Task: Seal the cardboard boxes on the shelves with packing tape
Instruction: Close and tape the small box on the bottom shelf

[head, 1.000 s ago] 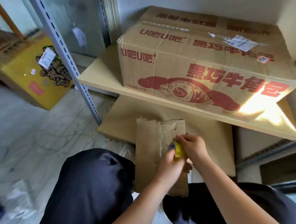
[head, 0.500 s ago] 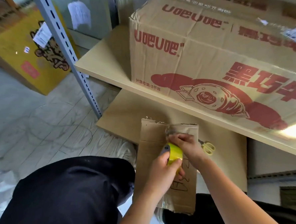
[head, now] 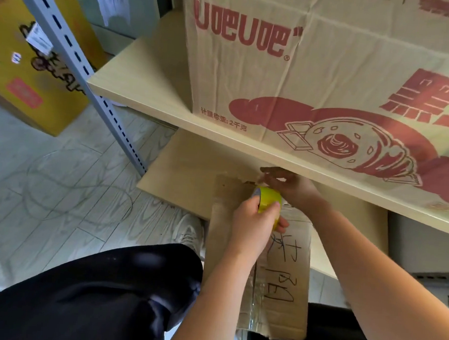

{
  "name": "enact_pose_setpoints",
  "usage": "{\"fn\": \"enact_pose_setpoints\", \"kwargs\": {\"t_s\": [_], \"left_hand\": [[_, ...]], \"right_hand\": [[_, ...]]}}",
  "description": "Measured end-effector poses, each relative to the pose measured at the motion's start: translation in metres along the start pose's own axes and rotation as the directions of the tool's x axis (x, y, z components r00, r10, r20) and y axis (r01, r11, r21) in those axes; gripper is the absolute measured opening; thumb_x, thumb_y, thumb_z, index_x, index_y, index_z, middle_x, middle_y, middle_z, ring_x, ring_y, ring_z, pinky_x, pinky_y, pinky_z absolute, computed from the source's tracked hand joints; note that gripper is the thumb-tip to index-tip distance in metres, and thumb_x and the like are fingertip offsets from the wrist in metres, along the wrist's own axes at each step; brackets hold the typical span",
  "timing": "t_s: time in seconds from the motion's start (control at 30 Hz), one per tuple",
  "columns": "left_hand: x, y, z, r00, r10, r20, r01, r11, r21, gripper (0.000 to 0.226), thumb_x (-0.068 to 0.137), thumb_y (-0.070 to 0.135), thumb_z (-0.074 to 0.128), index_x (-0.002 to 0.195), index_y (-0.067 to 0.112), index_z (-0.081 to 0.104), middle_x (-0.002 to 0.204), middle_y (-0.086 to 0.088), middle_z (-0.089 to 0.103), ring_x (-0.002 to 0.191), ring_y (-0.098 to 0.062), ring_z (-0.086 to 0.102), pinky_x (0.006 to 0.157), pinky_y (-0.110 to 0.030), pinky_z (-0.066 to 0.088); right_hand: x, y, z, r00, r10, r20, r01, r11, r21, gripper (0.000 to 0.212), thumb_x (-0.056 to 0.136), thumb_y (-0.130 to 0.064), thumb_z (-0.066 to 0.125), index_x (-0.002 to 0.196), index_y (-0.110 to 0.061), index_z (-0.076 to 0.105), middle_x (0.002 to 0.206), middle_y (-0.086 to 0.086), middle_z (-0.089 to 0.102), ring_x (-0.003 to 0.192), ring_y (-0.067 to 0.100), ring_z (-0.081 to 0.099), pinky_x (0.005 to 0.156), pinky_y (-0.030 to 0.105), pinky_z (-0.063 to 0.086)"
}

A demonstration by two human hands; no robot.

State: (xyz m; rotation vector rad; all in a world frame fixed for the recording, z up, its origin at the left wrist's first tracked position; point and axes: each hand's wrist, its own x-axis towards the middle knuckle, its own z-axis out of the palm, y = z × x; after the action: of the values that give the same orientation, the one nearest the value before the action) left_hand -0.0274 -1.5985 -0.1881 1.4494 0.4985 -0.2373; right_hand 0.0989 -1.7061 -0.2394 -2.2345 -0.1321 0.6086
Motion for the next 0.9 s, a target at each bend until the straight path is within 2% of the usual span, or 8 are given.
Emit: {"fn": "enact_pose_setpoints", "kwargs": {"t_s": [0.1,0.2,0.3,0.43,0.57,0.67,0.77,0.9], "left_hand": [[0.001,0.007,0.0,0.995,-0.096,0.034,0.098,0.994,-0.044,0.015,0.098,0.016,0.051,0.095,0.013,0.066,0.075,-0.012,0.073,0.054,-0.013,0.067,0.048,-0.017,0.049],[0.0,0.008,0.001,0.988,-0.144,0.051,0.148,0.985,-0.085,0.015,0.098,0.015,0.051,0.09,0.015,0.064,0.071,-0.009,0.072,0.049,-0.013,0.066,0.044,-0.016,0.046],[0.0,0.009,-0.001,0.983,-0.177,0.054,0.181,0.98,-0.086,0.015,0.099,0.018,0.051,0.089,0.017,0.063,0.07,-0.007,0.073,0.052,-0.015,0.067,0.048,-0.019,0.047],[-0.003,0.011,-0.002,0.981,-0.186,0.057,0.189,0.98,-0.058,0.015,0.1,0.02,0.051,0.099,0.012,0.063,0.075,-0.011,0.074,0.058,-0.019,0.068,0.05,-0.019,0.047],[-0.003,0.011,-0.002,0.982,-0.178,0.063,0.182,0.982,-0.05,0.015,0.1,0.019,0.05,0.094,0.012,0.062,0.077,-0.015,0.073,0.057,-0.02,0.067,0.053,-0.021,0.048],[-0.001,0.011,-0.003,0.981,-0.171,0.087,0.174,0.984,-0.026,0.016,0.102,0.021,0.048,0.096,0.015,0.062,0.077,-0.014,0.073,0.058,-0.02,0.068,0.05,-0.018,0.048],[0.001,0.007,-0.002,0.983,-0.144,0.118,0.145,0.989,0.003,0.019,0.103,0.025,0.046,0.1,0.014,0.061,0.075,-0.013,0.073,0.06,-0.022,0.069,0.052,-0.018,0.049],[0.005,-0.001,-0.002,0.989,-0.106,0.107,0.108,0.994,-0.014,0.031,0.105,0.03,0.043,0.097,0.004,0.059,0.071,-0.014,0.071,0.055,-0.021,0.065,0.057,-0.019,0.052]], "right_hand": [[0.005,-0.005,-0.007,0.989,0.105,0.102,-0.061,0.929,-0.365,0.04,0.087,-0.068,0.053,0.108,-0.038,0.069,0.097,-0.01,0.067,0.079,0.014,0.059,0.06,0.023,0.041],[0.008,-0.014,-0.007,0.969,0.173,0.179,-0.089,0.913,-0.399,0.038,0.093,-0.062,0.05,0.083,-0.028,0.065,0.076,-0.001,0.061,0.072,0.019,0.058,0.064,0.028,0.046],[0.003,-0.015,-0.005,0.987,0.14,0.079,-0.089,0.886,-0.455,0.051,0.091,-0.065,0.051,0.13,-0.033,0.055,0.114,0.002,0.065,0.091,0.023,0.065,0.079,0.036,0.056],[-0.013,-0.008,0.002,0.967,-0.255,0.006,0.194,0.72,-0.667,0.049,0.098,-0.044,0.052,0.144,-0.04,0.039,0.124,0.002,0.064,0.1,0.028,0.066,0.076,0.036,0.054],[-0.013,0.011,0.0,0.742,-0.651,0.157,0.546,0.451,-0.706,0.048,0.08,-0.004,0.071,0.122,-0.026,0.067,0.116,-0.001,0.068,0.096,0.026,0.068,0.067,0.036,0.058],[-0.009,0.008,-0.005,0.867,-0.434,0.246,0.488,0.632,-0.602,0.045,0.093,-0.009,0.06,0.132,-0.032,0.061,0.123,-0.003,0.068,0.106,0.02,0.065,0.082,0.032,0.053],[-0.003,-0.007,-0.013,0.963,-0.124,0.238,0.204,0.915,-0.348,0.033,0.096,-0.057,0.049,0.116,-0.04,0.068,0.1,-0.015,0.068,0.094,0.01,0.061,0.072,0.025,0.048],[0.004,-0.018,-0.009,0.943,-0.092,0.321,0.224,0.888,-0.403,0.035,0.097,-0.044,0.055,0.119,-0.021,0.07,0.107,-0.009,0.06,0.097,0.006,0.051,0.058,0.001,0.034]]}}
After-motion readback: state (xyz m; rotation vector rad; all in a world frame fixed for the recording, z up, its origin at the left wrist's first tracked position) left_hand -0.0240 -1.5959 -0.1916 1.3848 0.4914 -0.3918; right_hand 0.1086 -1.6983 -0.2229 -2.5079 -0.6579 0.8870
